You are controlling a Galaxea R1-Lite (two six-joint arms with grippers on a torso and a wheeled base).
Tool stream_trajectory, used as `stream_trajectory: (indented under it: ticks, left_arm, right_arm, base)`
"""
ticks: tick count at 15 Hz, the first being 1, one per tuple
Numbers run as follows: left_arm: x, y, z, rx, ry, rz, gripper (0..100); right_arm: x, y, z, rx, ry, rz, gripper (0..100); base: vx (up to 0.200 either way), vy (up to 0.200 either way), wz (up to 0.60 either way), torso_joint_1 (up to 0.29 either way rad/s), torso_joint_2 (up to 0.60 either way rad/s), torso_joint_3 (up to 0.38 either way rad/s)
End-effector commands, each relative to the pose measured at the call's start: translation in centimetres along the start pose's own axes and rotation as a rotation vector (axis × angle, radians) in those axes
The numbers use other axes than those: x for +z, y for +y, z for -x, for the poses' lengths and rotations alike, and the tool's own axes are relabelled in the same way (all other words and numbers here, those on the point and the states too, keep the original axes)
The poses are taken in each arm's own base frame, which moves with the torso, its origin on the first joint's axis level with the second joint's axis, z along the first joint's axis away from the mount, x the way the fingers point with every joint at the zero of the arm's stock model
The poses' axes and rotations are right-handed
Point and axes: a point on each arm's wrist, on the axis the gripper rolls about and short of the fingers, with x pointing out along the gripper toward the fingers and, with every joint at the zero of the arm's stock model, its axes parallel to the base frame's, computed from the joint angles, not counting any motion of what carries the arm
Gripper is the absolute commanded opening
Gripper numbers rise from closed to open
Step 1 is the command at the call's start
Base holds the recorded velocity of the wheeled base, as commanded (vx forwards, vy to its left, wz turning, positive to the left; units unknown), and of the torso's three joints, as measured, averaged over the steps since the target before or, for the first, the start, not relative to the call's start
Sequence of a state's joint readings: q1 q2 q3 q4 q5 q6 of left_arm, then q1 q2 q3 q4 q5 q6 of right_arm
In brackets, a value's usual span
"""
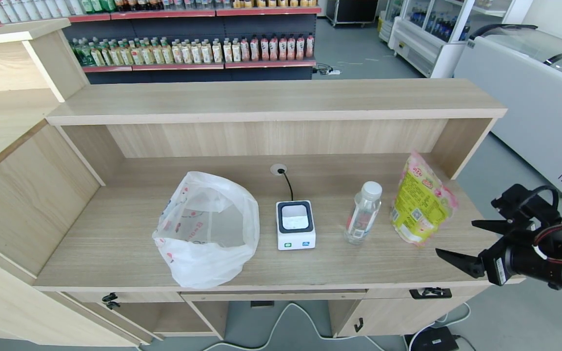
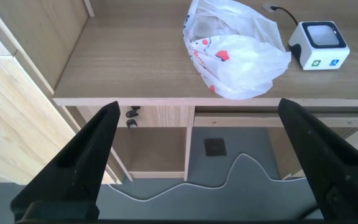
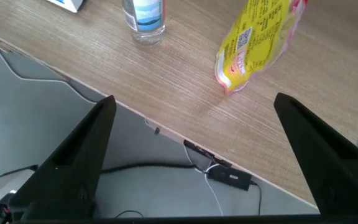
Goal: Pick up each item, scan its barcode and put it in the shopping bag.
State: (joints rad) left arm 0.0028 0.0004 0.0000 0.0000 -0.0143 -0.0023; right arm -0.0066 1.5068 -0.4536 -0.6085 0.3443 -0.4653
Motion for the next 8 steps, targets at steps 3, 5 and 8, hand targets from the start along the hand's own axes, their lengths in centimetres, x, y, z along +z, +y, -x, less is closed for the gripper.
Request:
stream_trajectory:
  ticks: [3,5,8]
  left_arm:
    - [0.0,0.0,0.0,-0.001,0.0,0.001,100]
    - [0.0,0.0,0.0,-0.001,0.0,0.001,100]
    - [0.0,0.0,0.0,0.001,0.0,-0.001,100]
  right_arm:
    - [-0.5,-0.2,-1.4,0.028,0.028,0.01,100]
    - [-0.6,-0.3,-1.9,0.039,0.034,0.006,100]
    - [-0.6,-0.5,-2.8,0.082,0.005,0.012,100]
  base:
    - [0.0,0.0,0.0,0.0,0.0,0.0]
    - [0.0,0.0,0.0,0.0,0.0,0.0]
    - [0.0,0.0,0.0,0.0,0.0,0.0]
